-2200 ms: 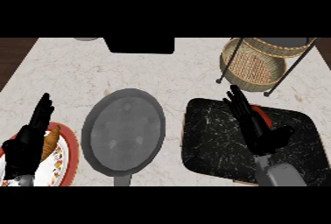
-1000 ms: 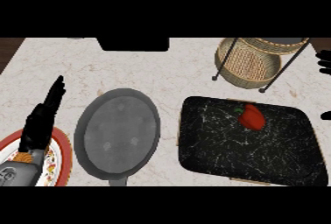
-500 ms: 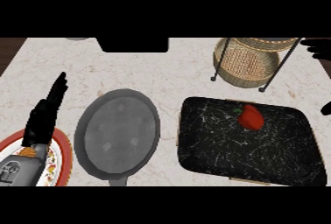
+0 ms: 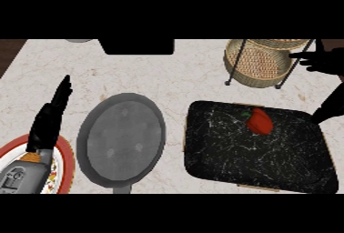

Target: Pick the bell pepper from the tray and place it in the tiered basket

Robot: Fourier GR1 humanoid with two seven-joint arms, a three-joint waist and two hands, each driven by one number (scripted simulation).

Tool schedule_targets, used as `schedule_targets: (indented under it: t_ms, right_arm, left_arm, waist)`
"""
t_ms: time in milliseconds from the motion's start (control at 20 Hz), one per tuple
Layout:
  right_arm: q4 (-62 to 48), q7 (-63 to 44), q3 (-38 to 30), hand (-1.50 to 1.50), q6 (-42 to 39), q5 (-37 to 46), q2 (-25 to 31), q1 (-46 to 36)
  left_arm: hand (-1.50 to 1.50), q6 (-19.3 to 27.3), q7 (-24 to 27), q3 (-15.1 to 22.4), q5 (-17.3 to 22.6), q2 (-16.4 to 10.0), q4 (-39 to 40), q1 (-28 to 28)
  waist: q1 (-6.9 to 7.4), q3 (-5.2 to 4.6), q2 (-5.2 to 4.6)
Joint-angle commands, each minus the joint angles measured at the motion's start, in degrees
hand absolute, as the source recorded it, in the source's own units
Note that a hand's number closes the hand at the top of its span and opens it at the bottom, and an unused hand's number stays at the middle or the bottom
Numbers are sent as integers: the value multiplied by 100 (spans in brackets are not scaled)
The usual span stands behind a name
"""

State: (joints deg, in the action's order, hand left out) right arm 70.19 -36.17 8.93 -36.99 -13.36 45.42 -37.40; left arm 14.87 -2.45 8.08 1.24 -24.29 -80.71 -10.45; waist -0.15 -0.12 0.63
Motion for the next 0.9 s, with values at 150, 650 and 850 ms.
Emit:
schedule_targets:
  t_ms: [150,650,850]
  right_arm:
    - [61,-432,198,-150,-167,386,-596,-170]
    - [669,-230,101,-150,-316,1210,-793,396]
    - [1217,-492,-42,-150,-328,1437,-889,568]
  left_arm:
    - [0,-66,-91,-42,-170,95,-268,272]
    - [0,-671,255,-583,-42,-26,-18,382]
    - [0,-426,-256,-506,-401,244,-96,-25]
  waist:
    - [67,11,-59]
    - [49,10,-61]
    - [19,11,-59]
